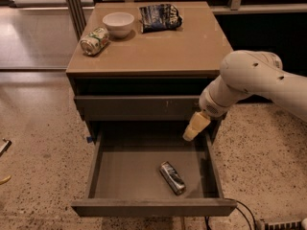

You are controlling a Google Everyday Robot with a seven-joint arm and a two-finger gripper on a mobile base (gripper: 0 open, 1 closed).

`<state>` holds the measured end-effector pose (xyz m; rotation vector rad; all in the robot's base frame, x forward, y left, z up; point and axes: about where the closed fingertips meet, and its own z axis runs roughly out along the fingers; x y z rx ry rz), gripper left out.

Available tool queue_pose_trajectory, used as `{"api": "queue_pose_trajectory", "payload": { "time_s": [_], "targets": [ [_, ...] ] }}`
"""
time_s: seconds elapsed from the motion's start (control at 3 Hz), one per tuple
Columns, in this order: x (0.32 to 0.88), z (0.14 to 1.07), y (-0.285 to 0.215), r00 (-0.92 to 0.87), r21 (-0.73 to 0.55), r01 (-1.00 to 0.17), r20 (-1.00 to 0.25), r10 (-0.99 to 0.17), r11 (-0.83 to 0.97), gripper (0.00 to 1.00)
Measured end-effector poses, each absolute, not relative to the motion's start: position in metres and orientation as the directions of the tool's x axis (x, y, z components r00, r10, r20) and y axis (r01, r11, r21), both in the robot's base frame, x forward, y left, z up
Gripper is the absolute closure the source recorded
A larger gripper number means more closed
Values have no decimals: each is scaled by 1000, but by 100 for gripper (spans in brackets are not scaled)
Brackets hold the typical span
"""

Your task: Open top drawer

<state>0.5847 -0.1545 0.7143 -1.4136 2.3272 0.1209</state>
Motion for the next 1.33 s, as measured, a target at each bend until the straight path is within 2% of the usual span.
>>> {"api": "queue_pose_trajectory", "payload": {
  "time_s": [1.0, 1.33],
  "targets": [
    [672, 662, -139, -387, -38, -899, -399, -831, 437, 0],
    [685, 647, -139, -397, 4, -904, -381, -835, 428, 27]
  ]
}}
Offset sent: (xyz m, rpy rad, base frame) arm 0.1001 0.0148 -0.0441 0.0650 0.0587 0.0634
